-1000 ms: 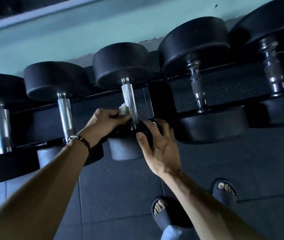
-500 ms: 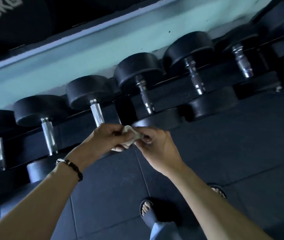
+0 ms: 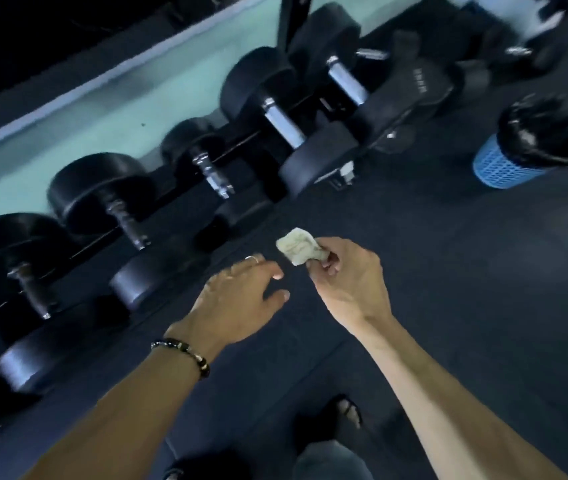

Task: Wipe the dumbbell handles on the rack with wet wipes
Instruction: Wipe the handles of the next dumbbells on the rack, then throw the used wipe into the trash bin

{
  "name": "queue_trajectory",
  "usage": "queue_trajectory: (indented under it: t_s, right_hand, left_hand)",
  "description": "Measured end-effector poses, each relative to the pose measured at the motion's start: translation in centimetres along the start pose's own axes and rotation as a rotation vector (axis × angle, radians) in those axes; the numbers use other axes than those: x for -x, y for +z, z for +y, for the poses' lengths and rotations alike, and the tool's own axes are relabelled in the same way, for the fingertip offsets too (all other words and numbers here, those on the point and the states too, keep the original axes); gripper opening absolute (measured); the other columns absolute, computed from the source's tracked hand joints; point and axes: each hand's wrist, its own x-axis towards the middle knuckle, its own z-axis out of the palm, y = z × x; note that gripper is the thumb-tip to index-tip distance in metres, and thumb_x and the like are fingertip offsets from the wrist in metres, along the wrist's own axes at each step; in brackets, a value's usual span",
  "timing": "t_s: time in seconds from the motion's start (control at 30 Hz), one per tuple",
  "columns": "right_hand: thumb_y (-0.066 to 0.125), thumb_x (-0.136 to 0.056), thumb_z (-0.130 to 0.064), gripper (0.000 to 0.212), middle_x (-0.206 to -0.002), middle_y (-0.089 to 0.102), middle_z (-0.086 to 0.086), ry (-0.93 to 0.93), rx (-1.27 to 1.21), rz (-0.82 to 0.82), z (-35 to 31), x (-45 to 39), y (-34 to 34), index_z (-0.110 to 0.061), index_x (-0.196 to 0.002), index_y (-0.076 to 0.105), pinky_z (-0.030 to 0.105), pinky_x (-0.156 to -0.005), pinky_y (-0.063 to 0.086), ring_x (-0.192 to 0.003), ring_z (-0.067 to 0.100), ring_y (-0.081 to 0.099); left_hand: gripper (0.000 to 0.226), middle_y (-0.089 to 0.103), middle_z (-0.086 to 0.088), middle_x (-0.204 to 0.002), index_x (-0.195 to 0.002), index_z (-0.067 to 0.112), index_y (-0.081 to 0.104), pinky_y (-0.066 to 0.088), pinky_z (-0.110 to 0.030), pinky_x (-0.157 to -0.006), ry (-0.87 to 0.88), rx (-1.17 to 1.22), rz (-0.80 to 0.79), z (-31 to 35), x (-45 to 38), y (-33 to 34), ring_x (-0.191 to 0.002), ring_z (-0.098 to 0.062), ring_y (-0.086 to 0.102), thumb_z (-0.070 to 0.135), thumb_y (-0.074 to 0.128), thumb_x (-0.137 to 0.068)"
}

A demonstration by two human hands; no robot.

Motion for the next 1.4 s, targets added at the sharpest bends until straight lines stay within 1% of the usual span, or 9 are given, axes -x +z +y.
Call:
queue_trajectory:
  t_s: [0.17,0.3,0.63,0.83,0.93,1.07,1.2,1.3,1.4]
  right_hand:
    - [0.066,-0.089,-0.021,0.018,-0.087,0.066,-0.008,0.135,0.015,0.154,8.3,-3.2,-11.2,-0.024,-0.106,0.071,0.038,-0.078,0.056,-0.077,0.01,0.063]
    - [0.068,-0.087,-0.02,0.018,-0.088,0.067,-0.005,0.219,0.032,0.247,12.9,-6.3,-17.5,-0.022,-0.105,0.07,0.043,-0.078,0.056,-0.078,0.016,0.065]
    - [0.067,-0.089,-0.023,0.024,-0.092,0.067,-0.003,0.433,0.072,0.379,20.8,-19.4,-28.1,-0.019,-0.113,0.069,0.041,-0.081,0.055,-0.083,0.018,0.064]
    - [0.061,-0.091,-0.026,0.022,-0.089,0.067,-0.002,0.522,0.072,0.418,26.8,-27.2,-34.6,-0.023,-0.111,0.069,0.043,-0.074,0.055,-0.081,0.022,0.063]
    - [0.06,-0.092,-0.026,0.015,-0.088,0.067,0.001,0.561,0.086,0.404,31.7,-31.9,-37.9,-0.021,-0.103,0.067,0.045,-0.072,0.055,-0.079,0.026,0.063]
    - [0.06,-0.092,-0.025,0.017,-0.09,0.069,0.004,0.568,0.113,0.378,38.7,-39.4,-42.2,-0.018,-0.104,0.068,0.042,-0.072,0.055,-0.081,0.029,0.064]
    - [0.059,-0.092,-0.025,0.025,-0.097,0.069,0.006,0.585,0.138,0.336,45.1,-45.9,-45.6,-0.017,-0.115,0.066,0.039,-0.075,0.054,-0.086,0.028,0.062]
    - [0.06,-0.095,-0.025,0.046,-0.112,0.064,0.009,0.582,0.118,0.244,49.0,-49.4,-47.5,-0.014,-0.138,0.048,0.04,-0.085,0.052,-0.103,0.029,0.06]
    - [0.058,-0.097,-0.026,0.048,-0.123,0.056,0.01,0.606,0.155,0.141,51.6,-51.1,-48.5,-0.013,-0.14,0.042,0.036,-0.08,0.042,-0.111,0.03,0.055]
  left_hand:
    - [0.037,0.051,0.011,-0.128,-0.132,0.027,0.053,0.043,-0.028,-0.093,0.231,-0.141,0.002,12.4,-8.2,1.6,-0.123,-0.009,0.047,0.044,0.045,-0.1]
    - [0.033,0.054,0.008,-0.123,-0.128,0.026,0.056,0.048,-0.033,-0.087,0.344,-0.18,-0.011,19.9,-14.7,1.9,-0.118,-0.013,0.052,0.041,0.045,-0.1]
    - [0.033,0.057,0.002,-0.117,-0.124,0.019,0.059,0.047,-0.034,-0.082,0.565,-0.282,-0.092,32.2,-33.6,1.3,-0.112,-0.018,0.055,0.038,0.047,-0.099]
    - [0.033,0.057,0.001,-0.114,-0.122,0.019,0.06,0.044,-0.032,-0.077,0.642,-0.35,-0.092,40.3,-43.6,1.5,-0.109,-0.019,0.056,0.04,0.048,-0.099]
    - [0.032,0.057,0.002,-0.113,-0.121,0.02,0.06,0.037,-0.03,-0.071,0.664,-0.368,-0.088,44.2,-49.2,3.0,-0.107,-0.019,0.056,0.039,0.048,-0.099]
    - [0.029,0.058,0.003,-0.111,-0.117,0.019,0.062,0.044,-0.032,-0.076,0.615,-0.354,-0.077,48.6,-57.3,5.2,-0.106,-0.019,0.057,0.037,0.049,-0.099]
    - [0.03,0.058,0.004,-0.111,-0.116,0.02,0.062,0.046,-0.034,-0.078,0.562,-0.308,-0.051,52.3,-64.4,7.4,-0.107,-0.019,0.056,0.039,0.049,-0.098]
    - [0.03,0.057,0.003,-0.111,-0.118,0.02,0.061,0.045,-0.033,-0.076,0.518,-0.338,-0.079,54.3,-67.8,9.1,-0.107,-0.019,0.056,0.039,0.049,-0.098]
    - [0.03,0.057,0.003,-0.112,-0.118,0.02,0.06,0.044,-0.033,-0.075,0.519,-0.379,-0.107,55.5,-69.9,10.2,-0.108,-0.019,0.056,0.039,0.048,-0.098]
